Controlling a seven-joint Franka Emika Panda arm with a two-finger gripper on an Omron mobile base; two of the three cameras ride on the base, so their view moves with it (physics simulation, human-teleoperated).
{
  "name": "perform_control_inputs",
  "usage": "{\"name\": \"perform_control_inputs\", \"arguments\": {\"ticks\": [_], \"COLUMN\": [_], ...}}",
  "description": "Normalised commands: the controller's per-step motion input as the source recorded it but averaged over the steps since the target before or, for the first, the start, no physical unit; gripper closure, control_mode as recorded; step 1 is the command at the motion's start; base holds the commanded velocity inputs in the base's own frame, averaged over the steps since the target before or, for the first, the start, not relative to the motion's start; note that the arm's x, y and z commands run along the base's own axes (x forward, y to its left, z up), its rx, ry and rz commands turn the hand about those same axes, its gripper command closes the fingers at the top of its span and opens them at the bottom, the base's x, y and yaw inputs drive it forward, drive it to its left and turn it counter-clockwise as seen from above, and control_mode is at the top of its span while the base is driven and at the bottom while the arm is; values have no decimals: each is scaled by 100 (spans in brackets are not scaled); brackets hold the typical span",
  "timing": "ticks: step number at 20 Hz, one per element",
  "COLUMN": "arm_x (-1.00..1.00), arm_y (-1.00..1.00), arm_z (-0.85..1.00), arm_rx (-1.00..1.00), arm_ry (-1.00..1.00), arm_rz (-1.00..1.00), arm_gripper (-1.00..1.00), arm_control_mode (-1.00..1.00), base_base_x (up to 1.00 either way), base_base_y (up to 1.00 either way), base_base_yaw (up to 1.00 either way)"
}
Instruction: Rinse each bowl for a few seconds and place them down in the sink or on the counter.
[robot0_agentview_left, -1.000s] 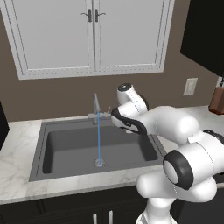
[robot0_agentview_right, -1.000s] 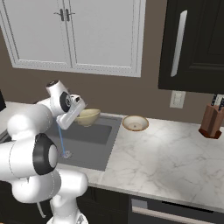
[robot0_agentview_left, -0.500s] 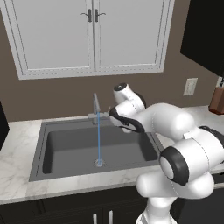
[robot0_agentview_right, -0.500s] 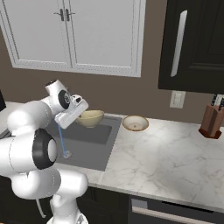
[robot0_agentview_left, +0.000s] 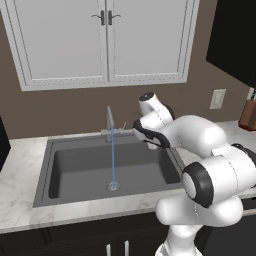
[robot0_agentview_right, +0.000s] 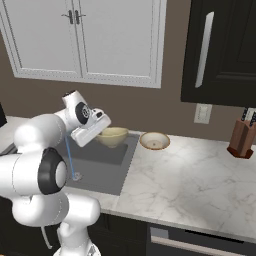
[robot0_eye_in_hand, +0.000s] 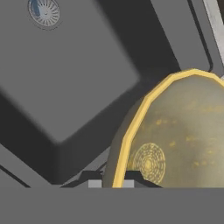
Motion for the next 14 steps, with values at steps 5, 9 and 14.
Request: {"name": "perform_control_inputs", "arguments": {"ticks": [5,9,14], "arm_x": [0,0,1], "arm_y": [-35,-36,-31], "arm_z": [0,-1,-1], "arm_rx": [2,2,0], "arm_ry": [1,0,0], "arm_rz": [-2,0,1], "arm_gripper": [100,100,100], "arm_control_mode": [-100,-100,-100], "base_base_x": [0,0,0], "base_base_y": [0,0,0], "base_base_yaw": [0,0,0]}}
